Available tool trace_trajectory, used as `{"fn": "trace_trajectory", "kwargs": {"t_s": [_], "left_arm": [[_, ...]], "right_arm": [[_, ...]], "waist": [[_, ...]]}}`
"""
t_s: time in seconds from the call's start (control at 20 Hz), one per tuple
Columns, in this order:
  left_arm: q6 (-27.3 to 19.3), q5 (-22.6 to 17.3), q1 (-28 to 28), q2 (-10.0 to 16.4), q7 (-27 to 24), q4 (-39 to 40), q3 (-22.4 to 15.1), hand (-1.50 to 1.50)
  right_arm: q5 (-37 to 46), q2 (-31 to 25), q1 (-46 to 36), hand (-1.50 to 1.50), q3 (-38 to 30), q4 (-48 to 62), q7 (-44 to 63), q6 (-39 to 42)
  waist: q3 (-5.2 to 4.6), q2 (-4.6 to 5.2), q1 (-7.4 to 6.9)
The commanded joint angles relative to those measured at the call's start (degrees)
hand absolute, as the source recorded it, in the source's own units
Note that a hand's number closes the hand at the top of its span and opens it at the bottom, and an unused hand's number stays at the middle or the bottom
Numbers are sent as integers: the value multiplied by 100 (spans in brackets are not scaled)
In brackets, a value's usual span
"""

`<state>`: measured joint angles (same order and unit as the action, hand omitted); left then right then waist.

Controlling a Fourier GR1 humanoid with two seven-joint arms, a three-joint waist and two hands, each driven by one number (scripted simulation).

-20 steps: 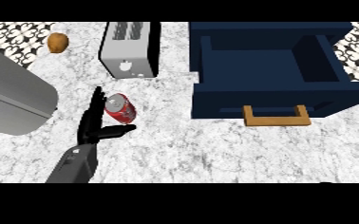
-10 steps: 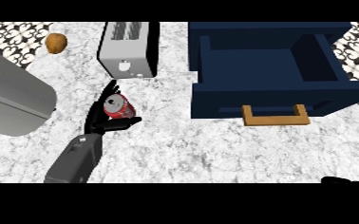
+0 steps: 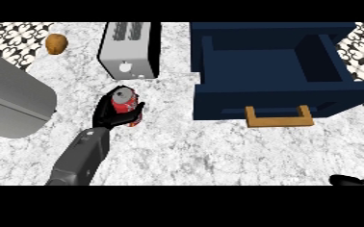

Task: Pick up the can, place it into the drawer and close the drawer

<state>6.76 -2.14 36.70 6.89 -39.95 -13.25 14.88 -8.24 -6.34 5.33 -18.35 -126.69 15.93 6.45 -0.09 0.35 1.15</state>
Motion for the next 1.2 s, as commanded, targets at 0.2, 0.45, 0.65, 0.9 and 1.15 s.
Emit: {"fn": "trace_trajectory", "kwargs": {"t_s": [0.2, 0.45, 0.65, 0.9, 1.15], "left_arm": [[-548, -156, -18, -245, -432, 102, 192, 150], [-458, -395, 548, -267, 223, -223, 286, 150], [-580, -368, 592, -357, 335, -477, 148, 150], [-653, -236, 448, -610, 1165, -1641, -349, 150], [-998, -272, 893, -677, 1747, -1951, -690, 150]], "right_arm": [[104, 85, 25, -150, 147, -535, 473, -167], [35, 115, 404, -150, -26, -421, -11, 89], [265, 137, 84, -150, 5, 36, -293, 2], [291, 58, 53, -150, 18, -499, 426, -177], [272, 65, 135, -150, 52, -599, 354, -106]], "waist": [[-1, -2, 7], [6, -23, -4], [6, -17, -37], [13, -81, -155], [15, -100, -106]]}}
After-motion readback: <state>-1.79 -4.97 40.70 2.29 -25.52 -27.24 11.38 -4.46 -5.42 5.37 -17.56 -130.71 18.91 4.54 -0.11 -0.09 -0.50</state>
